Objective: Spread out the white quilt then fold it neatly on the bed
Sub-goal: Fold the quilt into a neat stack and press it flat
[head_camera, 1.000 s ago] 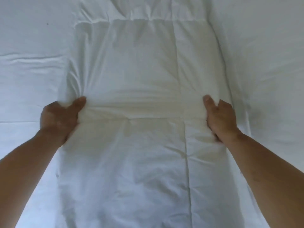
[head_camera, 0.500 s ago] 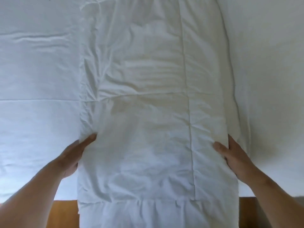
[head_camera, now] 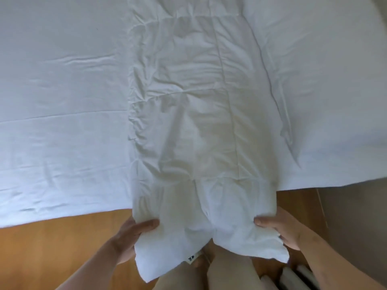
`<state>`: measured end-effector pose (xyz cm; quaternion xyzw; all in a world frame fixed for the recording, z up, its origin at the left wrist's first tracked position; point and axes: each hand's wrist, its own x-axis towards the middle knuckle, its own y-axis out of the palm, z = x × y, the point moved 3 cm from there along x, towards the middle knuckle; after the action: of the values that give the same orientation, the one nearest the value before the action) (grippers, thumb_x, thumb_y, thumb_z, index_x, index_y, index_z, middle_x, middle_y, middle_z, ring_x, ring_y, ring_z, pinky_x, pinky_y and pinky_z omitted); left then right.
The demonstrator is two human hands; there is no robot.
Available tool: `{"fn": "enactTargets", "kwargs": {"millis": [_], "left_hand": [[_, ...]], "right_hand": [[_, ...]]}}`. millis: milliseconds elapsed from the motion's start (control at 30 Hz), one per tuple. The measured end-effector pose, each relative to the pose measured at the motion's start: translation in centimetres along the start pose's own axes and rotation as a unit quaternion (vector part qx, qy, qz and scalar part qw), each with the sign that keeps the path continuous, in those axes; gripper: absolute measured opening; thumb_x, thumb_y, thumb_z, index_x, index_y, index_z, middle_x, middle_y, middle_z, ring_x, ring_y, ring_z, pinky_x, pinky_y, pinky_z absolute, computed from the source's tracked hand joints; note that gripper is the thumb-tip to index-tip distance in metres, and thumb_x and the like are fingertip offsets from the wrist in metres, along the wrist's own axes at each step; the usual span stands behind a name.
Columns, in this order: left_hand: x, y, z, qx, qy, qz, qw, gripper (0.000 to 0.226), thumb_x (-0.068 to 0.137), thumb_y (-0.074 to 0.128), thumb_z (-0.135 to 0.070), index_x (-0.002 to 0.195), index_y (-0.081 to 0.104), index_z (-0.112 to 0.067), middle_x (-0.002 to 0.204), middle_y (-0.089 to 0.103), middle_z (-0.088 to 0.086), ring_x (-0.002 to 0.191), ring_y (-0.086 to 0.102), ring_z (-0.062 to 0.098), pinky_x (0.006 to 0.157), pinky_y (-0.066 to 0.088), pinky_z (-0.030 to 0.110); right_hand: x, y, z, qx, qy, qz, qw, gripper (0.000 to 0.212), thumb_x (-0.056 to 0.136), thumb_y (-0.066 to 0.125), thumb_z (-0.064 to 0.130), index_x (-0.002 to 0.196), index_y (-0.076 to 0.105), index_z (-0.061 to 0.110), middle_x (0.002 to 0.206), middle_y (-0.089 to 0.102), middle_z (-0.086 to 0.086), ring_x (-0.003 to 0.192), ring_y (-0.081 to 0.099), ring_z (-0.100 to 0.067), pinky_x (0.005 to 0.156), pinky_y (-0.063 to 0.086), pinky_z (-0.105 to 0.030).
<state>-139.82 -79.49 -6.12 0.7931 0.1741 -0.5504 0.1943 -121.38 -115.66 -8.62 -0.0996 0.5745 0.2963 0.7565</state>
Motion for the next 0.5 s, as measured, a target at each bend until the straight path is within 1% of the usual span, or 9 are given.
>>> {"fn": "enactTargets", "kwargs": {"millis": [67, 100, 200, 233, 300, 367, 433, 467, 500], "left_hand": [[-2.6, 0.3, -0.1, 0.004, 0.029, -0.007, 1.0, 0.051, 0.076, 0.076, 0.003, 0.124, 0.061, -0.006, 0.111, 0.073, 0.02, 0.097, 0.072, 0.04, 0.079, 0.057, 0.049], [-3.9, 0.2, 0.0, 0.004, 0.045, -0.011, 0.999, 0.053, 0.074, 0.077, 0.002, 0.124, 0.06, -0.004, 0.11, 0.073, 0.02, 0.097, 0.072, 0.04, 0.078, 0.058, 0.049], [-7.3, -0.1, 0.3, 0.015, 0.091, -0.041, 0.995, 0.079, 0.053, 0.09, -0.009, 0.125, 0.06, -0.005, 0.111, 0.073, 0.021, 0.1, 0.07, 0.043, 0.084, 0.057, 0.053], [-8.4, -0.3, 0.3, 0.015, 0.112, -0.061, 0.992, 0.081, 0.05, 0.091, -0.011, 0.125, 0.06, -0.009, 0.11, 0.073, 0.019, 0.1, 0.07, 0.043, 0.084, 0.057, 0.054], [-10.8, -0.6, 0.4, 0.013, 0.153, -0.098, 0.983, 0.062, 0.065, 0.086, -0.001, 0.121, 0.061, -0.017, 0.108, 0.073, 0.017, 0.098, 0.069, 0.042, 0.08, 0.058, 0.054], [-13.3, -1.0, 0.1, 0.011, 0.199, -0.132, 0.971, 0.047, 0.078, 0.075, 0.006, 0.117, 0.062, -0.018, 0.106, 0.072, 0.016, 0.101, 0.067, 0.042, 0.077, 0.059, 0.051], [-16.1, -1.2, -0.6, 0.023, 0.251, -0.146, 0.957, 0.038, 0.081, 0.073, 0.006, 0.113, 0.062, -0.012, 0.1, 0.07, 0.015, 0.102, 0.065, 0.044, 0.07, 0.06, 0.039], [-17.7, -1.3, -1.3, 0.027, 0.273, -0.147, 0.95, 0.036, 0.08, 0.075, 0.003, 0.111, 0.063, -0.011, 0.099, 0.07, 0.015, 0.103, 0.064, 0.046, 0.071, 0.06, 0.038], [-19.1, -1.5, -2.0, 0.008, 0.28, -0.141, 0.95, 0.037, 0.077, 0.077, -0.001, 0.11, 0.064, -0.011, 0.101, 0.071, 0.018, 0.105, 0.063, 0.048, 0.077, 0.059, 0.045]], "right_hand": [[-2.7, 1.0, -0.5, 0.003, -0.028, -0.039, 0.999, 0.06, 0.076, 0.084, 0.006, 0.13, 0.059, 0.012, 0.116, 0.074, -0.015, 0.107, 0.072, -0.034, 0.1, 0.051, -0.056], [-4.2, 1.6, -0.5, 0.005, -0.049, -0.065, 0.997, 0.056, 0.078, 0.082, 0.006, 0.129, 0.059, 0.012, 0.112, 0.075, -0.014, 0.102, 0.073, -0.033, 0.096, 0.054, -0.055], [-8.5, 2.9, 0.0, 0.016, -0.116, -0.122, 0.986, 0.053, 0.081, 0.08, 0.011, 0.128, 0.06, 0.021, 0.109, 0.076, -0.005, 0.097, 0.075, -0.026, 0.085, 0.061, -0.048], [-10.0, 3.4, 0.3, 0.019, -0.139, -0.136, 0.981, 0.054, 0.081, 0.081, 0.014, 0.129, 0.059, 0.025, 0.111, 0.075, -0.002, 0.098, 0.074, -0.024, 0.085, 0.061, -0.047], [-13.0, 4.2, 0.9, 0.025, -0.179, -0.152, 0.972, 0.057, 0.082, 0.081, 0.017, 0.133, 0.058, 0.03, 0.118, 0.073, 0.001, 0.105, 0.072, -0.023, 0.09, 0.059, -0.051], [-16.0, 4.9, 2.1, 0.027, -0.216, -0.167, 0.962, 0.057, 0.083, 0.08, 0.017, 0.134, 0.058, 0.031, 0.121, 0.072, 0.002, 0.107, 0.071, -0.021, 0.093, 0.057, -0.051], [-18.9, 5.8, 3.6, 0.023, -0.249, -0.176, 0.952, 0.059, 0.082, 0.082, 0.019, 0.134, 0.058, 0.032, 0.121, 0.072, 0.004, 0.109, 0.071, -0.02, 0.094, 0.057, -0.051], [-20.2, 6.2, 4.5, 0.012, -0.266, -0.186, 0.946, 0.061, 0.08, 0.083, 0.023, 0.134, 0.058, 0.033, 0.122, 0.071, 0.006, 0.11, 0.069, -0.02, 0.096, 0.056, -0.051], [-21.5, 6.7, 5.3, -0.003, -0.282, -0.198, 0.939, 0.063, 0.078, 0.084, 0.027, 0.134, 0.058, 0.034, 0.123, 0.07, 0.006, 0.112, 0.068, -0.02, 0.097, 0.055, -0.052]]}}
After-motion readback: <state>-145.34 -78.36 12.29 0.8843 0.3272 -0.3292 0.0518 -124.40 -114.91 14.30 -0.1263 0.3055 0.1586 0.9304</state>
